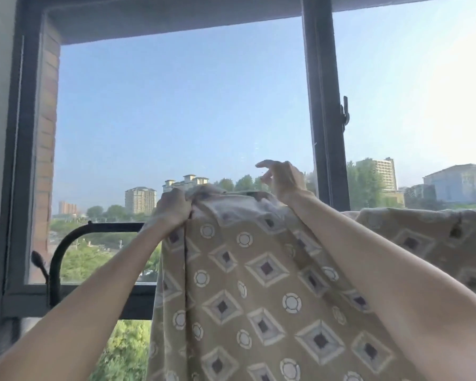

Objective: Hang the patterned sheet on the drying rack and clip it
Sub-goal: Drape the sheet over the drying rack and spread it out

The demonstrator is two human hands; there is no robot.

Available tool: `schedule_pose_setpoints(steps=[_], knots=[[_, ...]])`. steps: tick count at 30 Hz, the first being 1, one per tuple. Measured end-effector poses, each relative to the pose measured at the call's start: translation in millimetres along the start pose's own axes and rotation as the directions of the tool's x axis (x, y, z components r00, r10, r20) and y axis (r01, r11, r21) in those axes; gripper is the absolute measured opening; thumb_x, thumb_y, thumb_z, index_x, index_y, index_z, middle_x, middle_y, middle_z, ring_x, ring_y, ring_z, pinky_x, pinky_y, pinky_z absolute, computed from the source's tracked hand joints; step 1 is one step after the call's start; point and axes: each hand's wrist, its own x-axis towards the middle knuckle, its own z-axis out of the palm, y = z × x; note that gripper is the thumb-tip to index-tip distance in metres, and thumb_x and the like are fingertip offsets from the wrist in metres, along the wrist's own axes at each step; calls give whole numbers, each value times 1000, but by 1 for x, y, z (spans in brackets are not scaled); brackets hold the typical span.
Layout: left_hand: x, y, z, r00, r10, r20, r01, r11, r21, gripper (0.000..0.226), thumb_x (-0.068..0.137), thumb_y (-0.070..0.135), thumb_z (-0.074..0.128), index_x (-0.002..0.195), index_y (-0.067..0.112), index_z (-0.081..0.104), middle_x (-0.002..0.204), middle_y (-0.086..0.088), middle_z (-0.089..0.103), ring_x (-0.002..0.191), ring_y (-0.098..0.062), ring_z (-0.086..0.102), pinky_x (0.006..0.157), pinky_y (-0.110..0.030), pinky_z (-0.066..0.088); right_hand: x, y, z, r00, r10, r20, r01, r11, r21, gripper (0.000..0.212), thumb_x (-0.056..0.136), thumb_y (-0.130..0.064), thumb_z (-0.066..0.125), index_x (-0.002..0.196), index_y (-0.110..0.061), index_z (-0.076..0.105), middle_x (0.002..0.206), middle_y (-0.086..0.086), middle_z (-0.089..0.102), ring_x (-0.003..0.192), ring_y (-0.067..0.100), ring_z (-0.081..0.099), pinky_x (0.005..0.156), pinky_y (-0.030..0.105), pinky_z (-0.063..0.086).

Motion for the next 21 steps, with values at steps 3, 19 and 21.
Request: schedule_pose_setpoints(steps=[3,19,21], knots=[[2,-1,0,995,0,95,-1,1000,9,28,93,21,56,70,5,60,63,-5,55,56,-15,49,45,-18,33,3,-3,7,994,-84,-66,80,995,-59,40,90,-27,63,128,-23,53,97,-6,72,80,16,66,71,32,53],[-43,-17,-22,961,-11,-278,-29,990,-140,19,90,31,55,95,17,66,95,1,68,91,-21,60,81,-33,39,-97,-85,11,960,-272,59,269,962,51,21,92,-38,54,103,-23,65,94,-2,72,66,11,65,61,29,54],[-53,-23,-18,931,10,-364,-61,990,-128,24,94,31,48,102,14,63,105,-2,64,105,-24,55,94,-40,33,-116,-85,11,943,-311,117,316,948,-30,35,89,-52,53,114,-28,60,102,-6,71,74,10,66,69,27,52]])
